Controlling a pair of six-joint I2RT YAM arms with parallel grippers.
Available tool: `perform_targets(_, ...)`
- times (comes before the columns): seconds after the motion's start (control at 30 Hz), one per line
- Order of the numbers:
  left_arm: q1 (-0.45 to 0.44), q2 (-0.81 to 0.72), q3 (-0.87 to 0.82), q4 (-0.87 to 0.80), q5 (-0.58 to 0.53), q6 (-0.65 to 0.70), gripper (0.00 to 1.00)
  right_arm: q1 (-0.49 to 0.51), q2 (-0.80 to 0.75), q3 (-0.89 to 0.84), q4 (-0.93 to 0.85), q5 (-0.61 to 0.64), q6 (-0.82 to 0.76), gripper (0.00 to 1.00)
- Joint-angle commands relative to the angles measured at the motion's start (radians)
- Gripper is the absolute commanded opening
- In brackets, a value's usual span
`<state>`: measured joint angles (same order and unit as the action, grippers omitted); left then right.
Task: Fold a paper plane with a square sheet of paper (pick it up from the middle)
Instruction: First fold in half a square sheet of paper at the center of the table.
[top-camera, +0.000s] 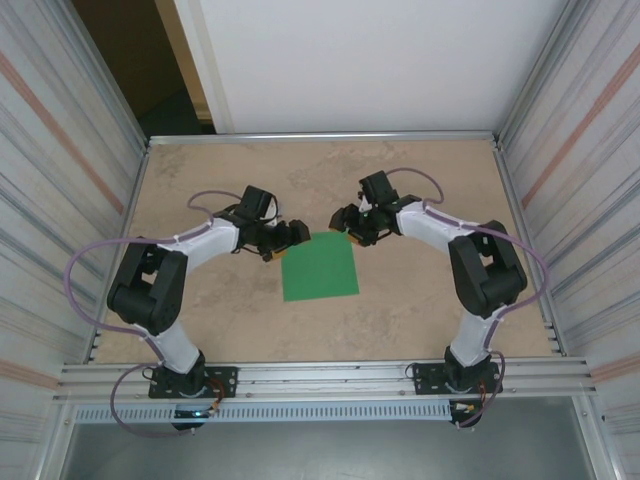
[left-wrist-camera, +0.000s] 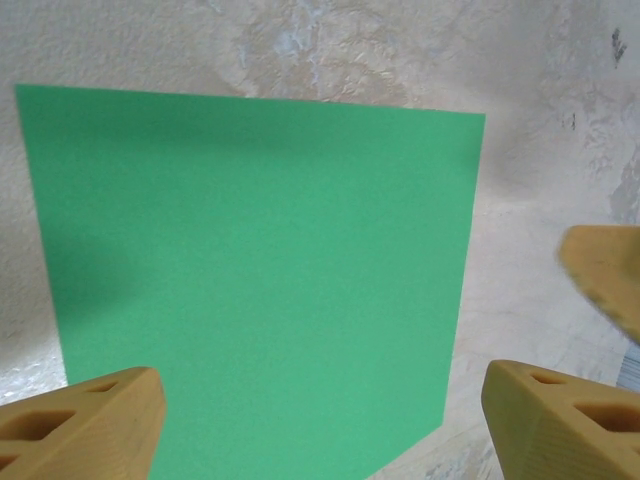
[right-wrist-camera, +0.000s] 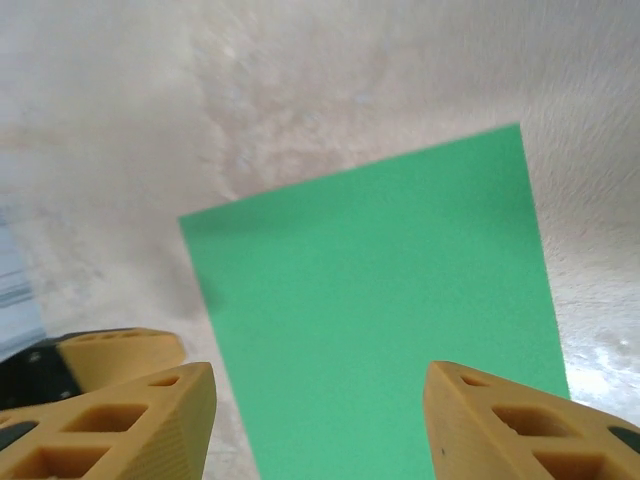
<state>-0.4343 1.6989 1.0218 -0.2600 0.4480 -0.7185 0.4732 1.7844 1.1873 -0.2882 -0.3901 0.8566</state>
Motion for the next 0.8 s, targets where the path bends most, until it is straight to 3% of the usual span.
perform_targets(0.0, -0.012, 0.018, 0.019, -0.056, -0.021, 0.01, 0.83, -0.028, -0.006, -0.03, -0.044, -0.014, -0.082, 0.54)
perform_targets(0.23, -0.02, 0.02, -0.024, -0.026, -0.03, -0.039, 0.83, 0.01, 0.067, 0.039, -0.18, -0.035, -0.227, 0.53)
perform_targets(0.77, -0.019, 0.085, -0.021, -0.005, 0.014, -0.024, 0.84, 0.03, 0.17, 0.037, -0.174, -0.019, -0.22, 0.56)
